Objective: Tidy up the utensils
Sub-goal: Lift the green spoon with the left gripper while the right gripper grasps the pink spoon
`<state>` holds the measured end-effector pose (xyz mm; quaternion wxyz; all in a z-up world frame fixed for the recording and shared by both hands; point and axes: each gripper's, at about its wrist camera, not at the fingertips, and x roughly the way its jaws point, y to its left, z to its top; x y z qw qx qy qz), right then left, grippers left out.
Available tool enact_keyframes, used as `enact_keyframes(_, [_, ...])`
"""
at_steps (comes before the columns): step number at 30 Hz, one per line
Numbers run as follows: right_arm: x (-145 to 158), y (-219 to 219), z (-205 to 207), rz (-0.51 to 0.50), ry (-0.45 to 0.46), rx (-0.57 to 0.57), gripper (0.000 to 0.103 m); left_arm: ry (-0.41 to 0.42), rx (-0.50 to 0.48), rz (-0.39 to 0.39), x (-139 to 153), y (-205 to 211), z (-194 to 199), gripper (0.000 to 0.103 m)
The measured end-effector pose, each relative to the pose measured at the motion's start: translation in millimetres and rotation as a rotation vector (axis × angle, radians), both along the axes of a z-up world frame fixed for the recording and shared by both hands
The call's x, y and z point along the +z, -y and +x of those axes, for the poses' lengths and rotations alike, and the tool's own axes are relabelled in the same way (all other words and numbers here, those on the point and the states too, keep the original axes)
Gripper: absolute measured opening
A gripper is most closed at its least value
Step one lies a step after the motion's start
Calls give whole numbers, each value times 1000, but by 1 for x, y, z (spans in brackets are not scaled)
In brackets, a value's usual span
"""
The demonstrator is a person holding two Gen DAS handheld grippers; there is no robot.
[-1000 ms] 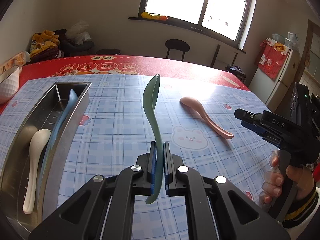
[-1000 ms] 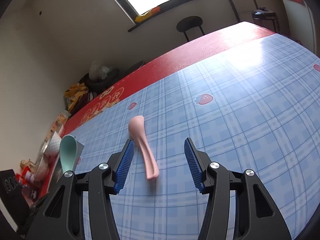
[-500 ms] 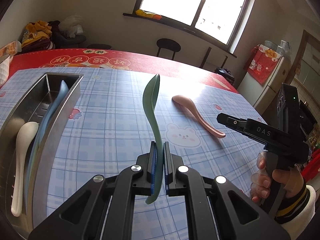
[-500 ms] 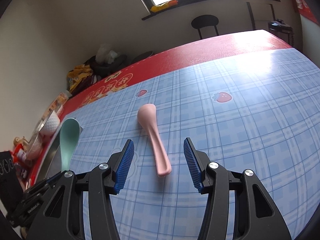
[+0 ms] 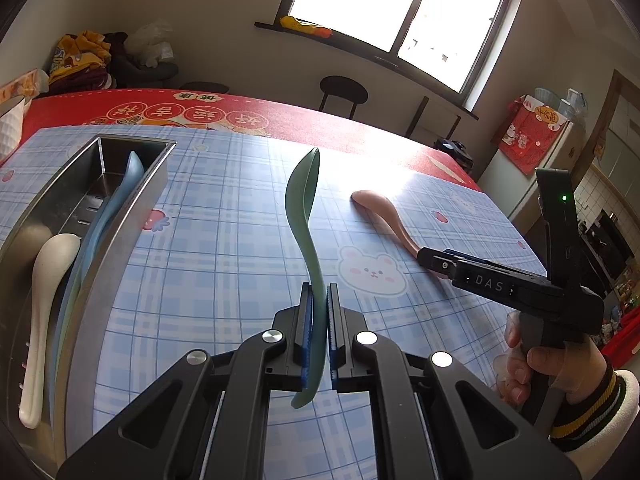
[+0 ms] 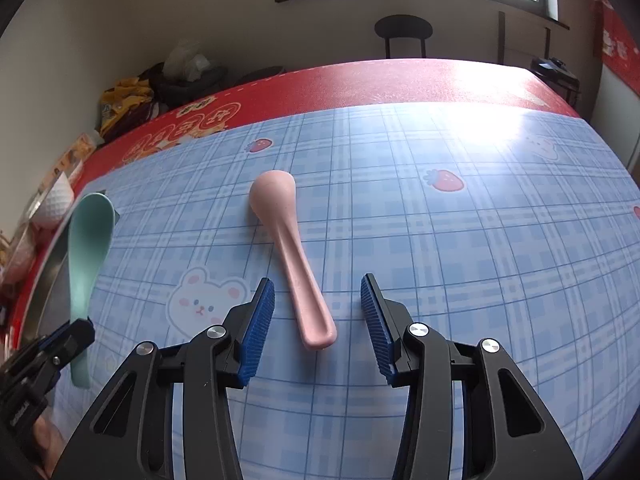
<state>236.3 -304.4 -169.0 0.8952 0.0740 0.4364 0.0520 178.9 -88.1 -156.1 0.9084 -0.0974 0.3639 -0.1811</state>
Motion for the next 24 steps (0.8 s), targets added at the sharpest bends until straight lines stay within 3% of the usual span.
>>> enact_keyframes(3, [0, -11, 2, -89, -11, 10, 40, -6, 3, -8, -1, -1, 1, 7])
enact_keyframes(6, [1, -22, 0, -137, -3, 46, 25, -7, 4, -15, -1, -2, 0, 7])
enact_keyframes(9, [3, -28, -2, -162, -8, 62, 17, 3, 11, -27, 0, -5, -1, 7])
enact_keyframes(24, [7, -40, -12, -231, -60, 115, 17, -13, 9, -35, -1, -9, 1, 7])
